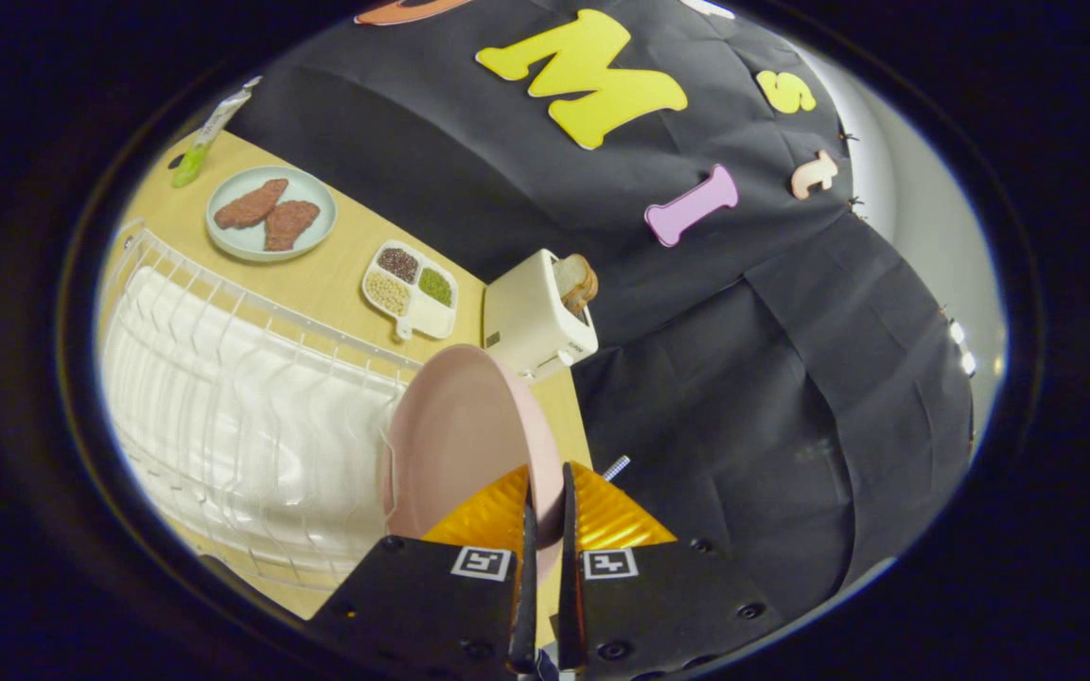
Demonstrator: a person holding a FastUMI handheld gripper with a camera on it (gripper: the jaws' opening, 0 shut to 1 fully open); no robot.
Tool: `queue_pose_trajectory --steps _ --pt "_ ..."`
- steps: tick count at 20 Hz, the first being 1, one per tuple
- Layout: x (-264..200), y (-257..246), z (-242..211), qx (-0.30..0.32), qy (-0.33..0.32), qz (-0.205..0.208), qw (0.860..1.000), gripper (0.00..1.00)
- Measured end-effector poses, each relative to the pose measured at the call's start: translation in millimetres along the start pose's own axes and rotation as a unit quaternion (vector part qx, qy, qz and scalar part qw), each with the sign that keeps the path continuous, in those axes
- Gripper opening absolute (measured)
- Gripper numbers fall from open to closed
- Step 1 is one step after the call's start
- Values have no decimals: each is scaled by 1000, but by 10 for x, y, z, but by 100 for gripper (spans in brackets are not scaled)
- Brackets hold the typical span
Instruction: Take the plate from the dish rack, then take the spoon from the basket and place it into the plate.
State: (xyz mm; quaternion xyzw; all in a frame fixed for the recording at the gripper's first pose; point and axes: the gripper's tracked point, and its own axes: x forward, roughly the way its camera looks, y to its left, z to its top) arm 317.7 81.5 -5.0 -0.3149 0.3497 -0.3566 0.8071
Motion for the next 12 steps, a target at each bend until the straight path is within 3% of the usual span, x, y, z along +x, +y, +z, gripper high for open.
queue_pose_trajectory --steps 7,10,12 --pt "21 -83 14 12 8 1 1000 14" --pt "8 -402 141 28 -15 -34 999 14" --pt "-58 -374 144 39 -15 -11 999 14"
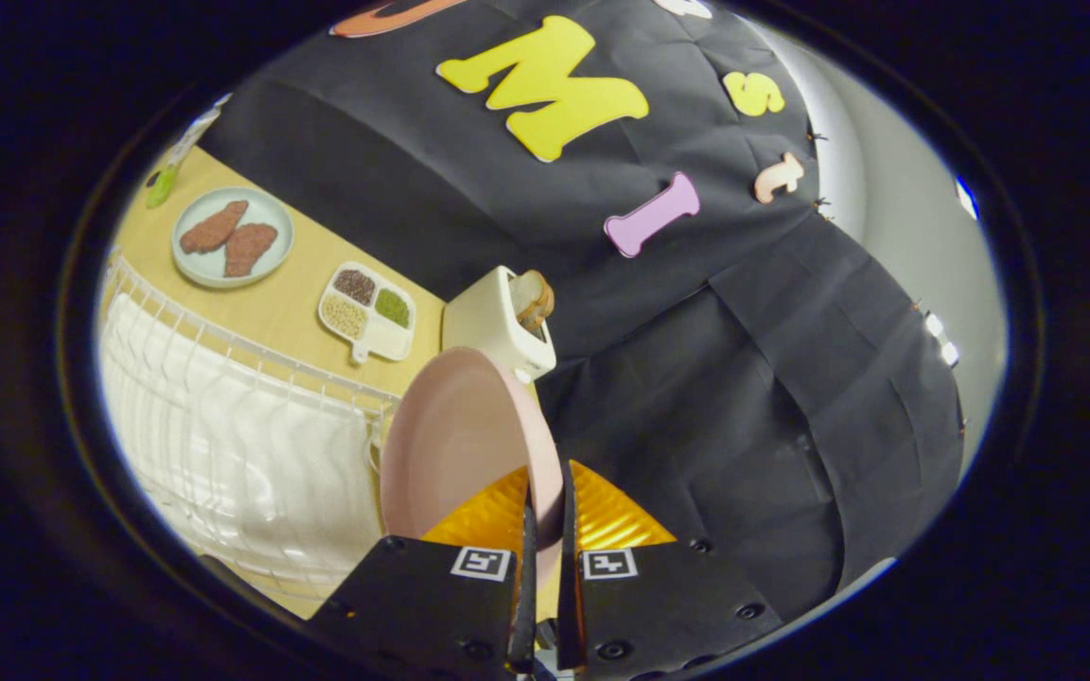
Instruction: Take the plate from the dish rack, then take the spoon from the basket and place it into the plate.
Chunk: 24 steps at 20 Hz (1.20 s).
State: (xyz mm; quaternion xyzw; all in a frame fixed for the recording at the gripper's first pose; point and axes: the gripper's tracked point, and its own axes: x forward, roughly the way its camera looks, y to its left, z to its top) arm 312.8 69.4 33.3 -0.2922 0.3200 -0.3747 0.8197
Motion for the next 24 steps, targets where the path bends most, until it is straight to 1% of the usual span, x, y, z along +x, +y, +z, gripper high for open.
queue_pose_trajectory --steps 1,3,5,7,9,11,13,15,17,18,20,24 --pt "-15 -11 -32 0 1 14 1000 14" --pt "-66 -79 -58 4 -4 29 1000 14" --pt "-158 -139 -110 11 -14 59 998 14" --pt "-263 -164 -217 30 -22 112 993 14" --pt "-354 -148 -400 63 -25 178 982 14" --pt "-414 -107 -643 98 -19 244 965 14" --pt "-463 -45 -912 137 -11 308 941 14" --pt "-497 -12 -1212 167 -9 360 918 14" --pt "-537 85 -1542 198 2 419 886 14" --pt "-559 136 -1705 216 12 449 867 14" --pt "-540 187 -1984 234 19 484 843 14" --pt "-540 319 -2458 239 26 522 818 14"
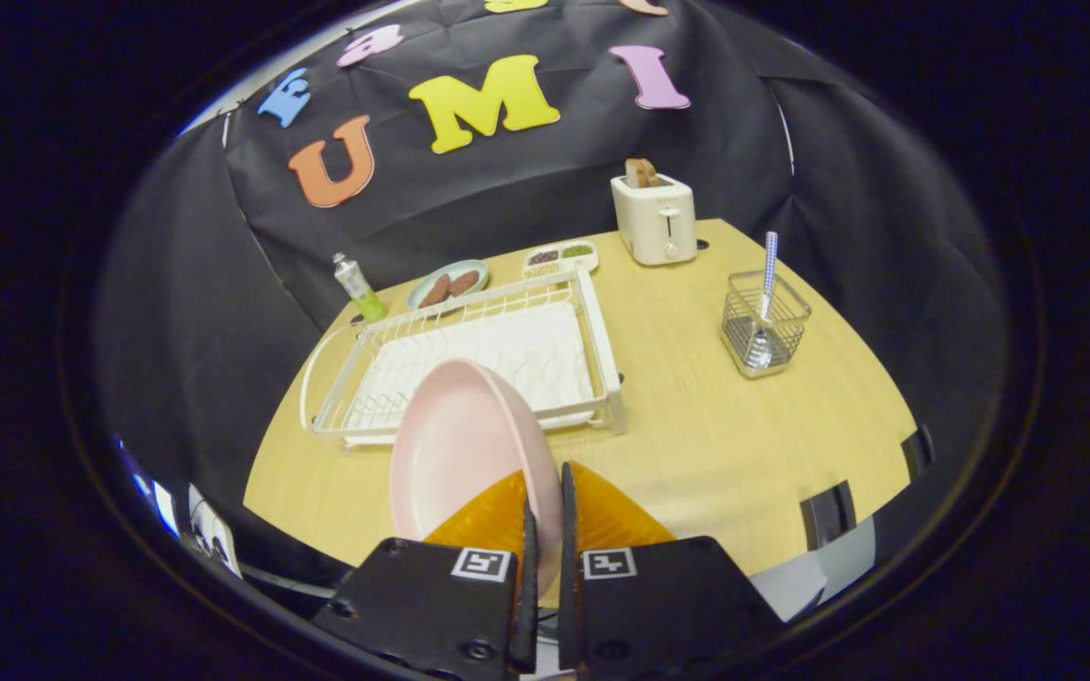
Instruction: Take the plate from the dish rack, then take the spoon from the basket and place it into the plate.
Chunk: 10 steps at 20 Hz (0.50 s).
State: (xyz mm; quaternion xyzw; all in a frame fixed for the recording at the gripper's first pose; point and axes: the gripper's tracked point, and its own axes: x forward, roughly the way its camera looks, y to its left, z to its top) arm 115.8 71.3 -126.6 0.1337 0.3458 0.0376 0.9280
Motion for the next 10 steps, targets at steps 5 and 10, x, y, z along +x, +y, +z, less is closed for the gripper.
queue_pose_trajectory --steps 5,10 --pt "423 -216 -477 19 43 13 999 14" --pt "689 -306 -631 51 70 43 995 15"
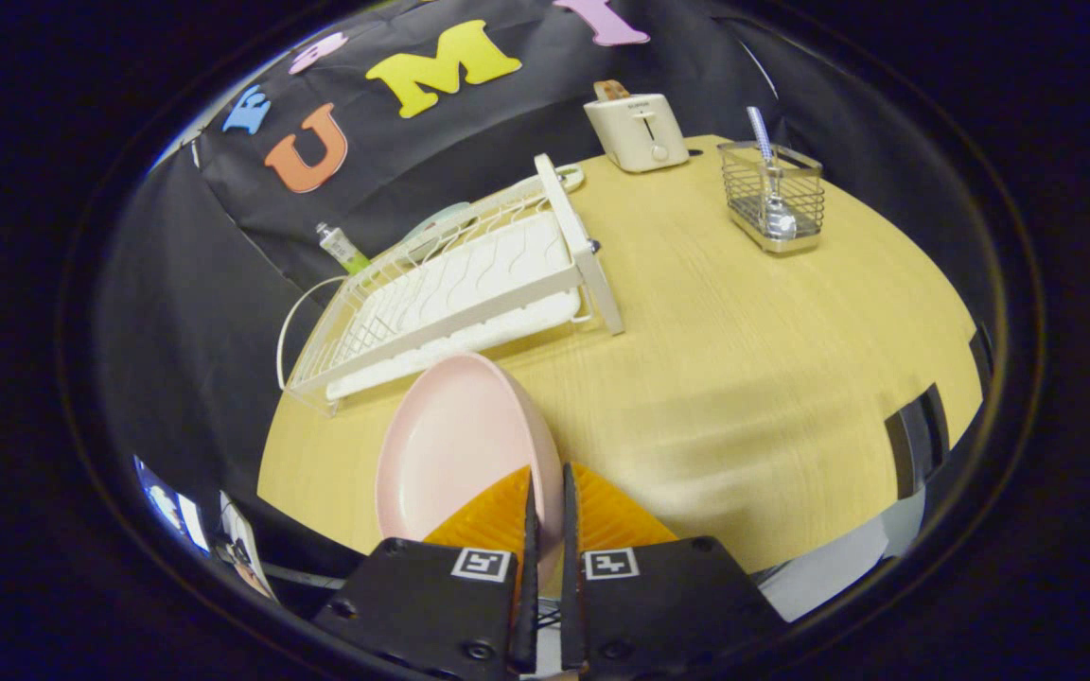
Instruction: Take the plate from the dish rack, then take the spoon from the basket and place it into the plate.
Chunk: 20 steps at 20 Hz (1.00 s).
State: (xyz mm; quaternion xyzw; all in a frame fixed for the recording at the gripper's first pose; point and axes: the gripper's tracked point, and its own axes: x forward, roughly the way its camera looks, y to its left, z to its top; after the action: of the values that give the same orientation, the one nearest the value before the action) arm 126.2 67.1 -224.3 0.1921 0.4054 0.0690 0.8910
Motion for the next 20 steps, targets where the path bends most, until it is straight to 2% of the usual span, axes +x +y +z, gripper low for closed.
queue_pose_trajectory --steps 4,6,9,10,12,14,16,20 --pt "135 -218 -7 -9 -4 -14 1000 21" --pt "176 -317 36 -20 -15 -34 999 24" --pt "143 -400 190 -52 -58 -45 996 29" --pt "121 -391 230 -54 -67 -42 995 36" --pt "46 -462 373 -77 -102 -53 990 70" --pt "-67 -660 582 -94 -148 -94 980 98" --pt "-155 -733 731 -105 -176 -102 973 97" --pt "-422 -898 1103 -113 -230 -81 963 98"
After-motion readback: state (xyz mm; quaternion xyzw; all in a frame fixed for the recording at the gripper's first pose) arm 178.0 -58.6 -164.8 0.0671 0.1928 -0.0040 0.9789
